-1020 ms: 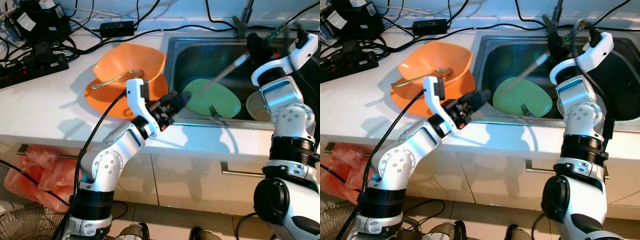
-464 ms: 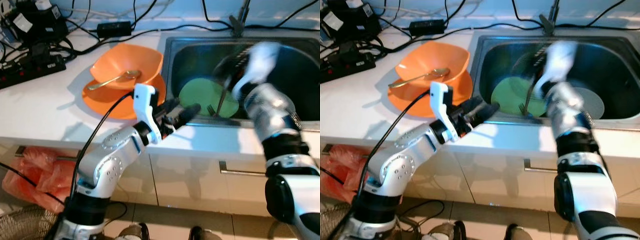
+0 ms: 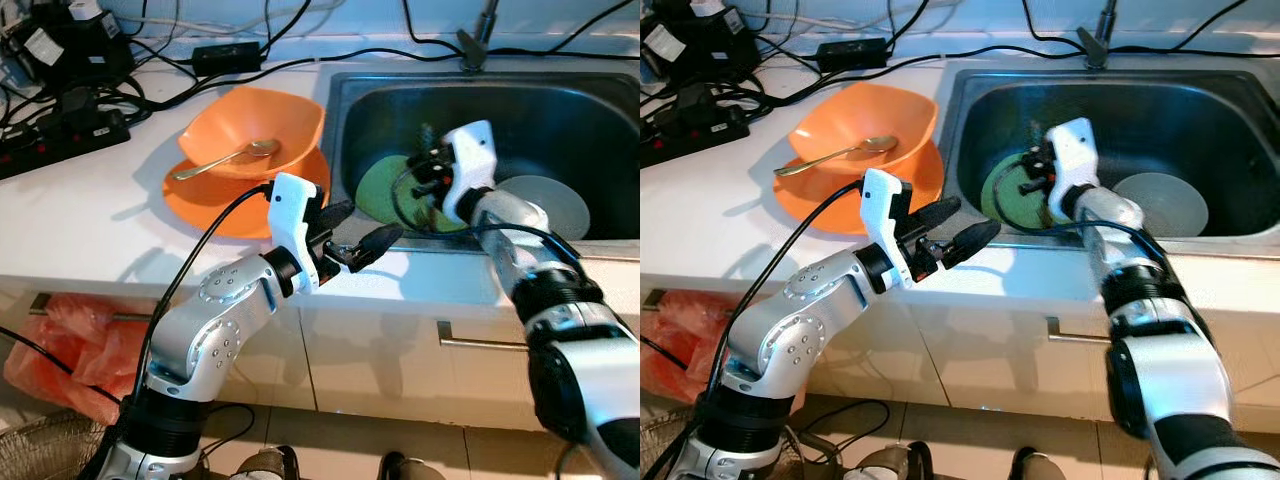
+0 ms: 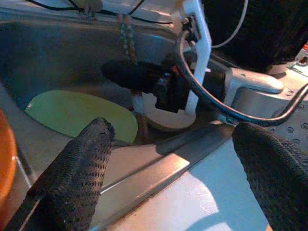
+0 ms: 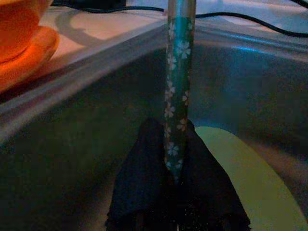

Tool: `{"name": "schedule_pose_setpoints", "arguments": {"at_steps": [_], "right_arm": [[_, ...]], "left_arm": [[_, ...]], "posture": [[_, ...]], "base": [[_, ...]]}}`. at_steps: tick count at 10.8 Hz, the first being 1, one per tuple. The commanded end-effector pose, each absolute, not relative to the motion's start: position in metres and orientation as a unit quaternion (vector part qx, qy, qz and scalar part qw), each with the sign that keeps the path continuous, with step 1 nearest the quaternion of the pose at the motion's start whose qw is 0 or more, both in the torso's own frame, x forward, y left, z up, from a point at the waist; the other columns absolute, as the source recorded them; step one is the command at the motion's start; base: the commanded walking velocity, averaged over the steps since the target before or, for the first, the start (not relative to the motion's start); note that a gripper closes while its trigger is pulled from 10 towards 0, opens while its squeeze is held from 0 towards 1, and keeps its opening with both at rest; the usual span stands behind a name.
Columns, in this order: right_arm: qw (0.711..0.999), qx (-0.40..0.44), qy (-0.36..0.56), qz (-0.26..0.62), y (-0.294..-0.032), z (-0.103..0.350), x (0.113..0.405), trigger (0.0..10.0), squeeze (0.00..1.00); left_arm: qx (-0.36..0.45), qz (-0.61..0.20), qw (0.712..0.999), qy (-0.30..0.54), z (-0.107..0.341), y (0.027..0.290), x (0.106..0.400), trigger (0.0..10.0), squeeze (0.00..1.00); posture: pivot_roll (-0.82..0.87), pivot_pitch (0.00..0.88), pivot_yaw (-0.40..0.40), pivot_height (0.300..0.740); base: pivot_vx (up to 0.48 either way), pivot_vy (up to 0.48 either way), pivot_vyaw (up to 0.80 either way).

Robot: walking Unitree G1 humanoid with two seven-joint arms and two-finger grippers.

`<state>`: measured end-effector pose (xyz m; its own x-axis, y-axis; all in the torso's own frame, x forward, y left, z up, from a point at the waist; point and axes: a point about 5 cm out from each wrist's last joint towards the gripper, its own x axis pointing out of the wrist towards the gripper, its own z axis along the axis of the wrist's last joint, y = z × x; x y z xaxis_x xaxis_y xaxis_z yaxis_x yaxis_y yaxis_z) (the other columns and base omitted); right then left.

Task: Kitchen organization

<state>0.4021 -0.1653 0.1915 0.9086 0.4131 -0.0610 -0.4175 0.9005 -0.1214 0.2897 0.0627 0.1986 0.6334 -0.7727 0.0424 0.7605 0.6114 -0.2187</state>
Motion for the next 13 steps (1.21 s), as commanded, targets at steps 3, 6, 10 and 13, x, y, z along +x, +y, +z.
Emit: {"name": "schedule_pose_setpoints", "arguments": {"at_steps": [3,6,10,13], "right_arm": [[0.974,-0.122,0.012,0.193,-0.164,0.19,0.404,10.0,1.0],[0.958,-0.211,0.024,0.192,-0.165,0.182,0.402,10.0,1.0],[0.966,-0.168,0.001,0.197,-0.161,0.192,0.405,10.0,1.0],[0.976,-0.08,-0.057,0.197,-0.156,0.22,0.408,10.0,1.0]], "left_arm": [[-0.108,-0.428,0.897,0.02,0.2,0.064,0.287,10.0,1.0],[-0.106,-0.426,0.898,0.018,0.2,0.063,0.288,10.0,1.0],[-0.086,-0.39,0.917,-0.017,0.207,0.07,0.296,10.0,1.0],[-0.054,-0.233,0.959,-0.153,0.242,0.103,0.315,10.0,1.0]], "posture": [[0.07,0.155,0.097,0.74],[0.07,0.15,0.091,0.74],[0.07,0.148,0.091,0.74],[0.06,0.15,0.089,0.74]], "base": [[0.0,0.0,0.0],[0.0,0.0,0.0],[0.0,0.0,0.0],[0.0,0.0,0.0]]}}
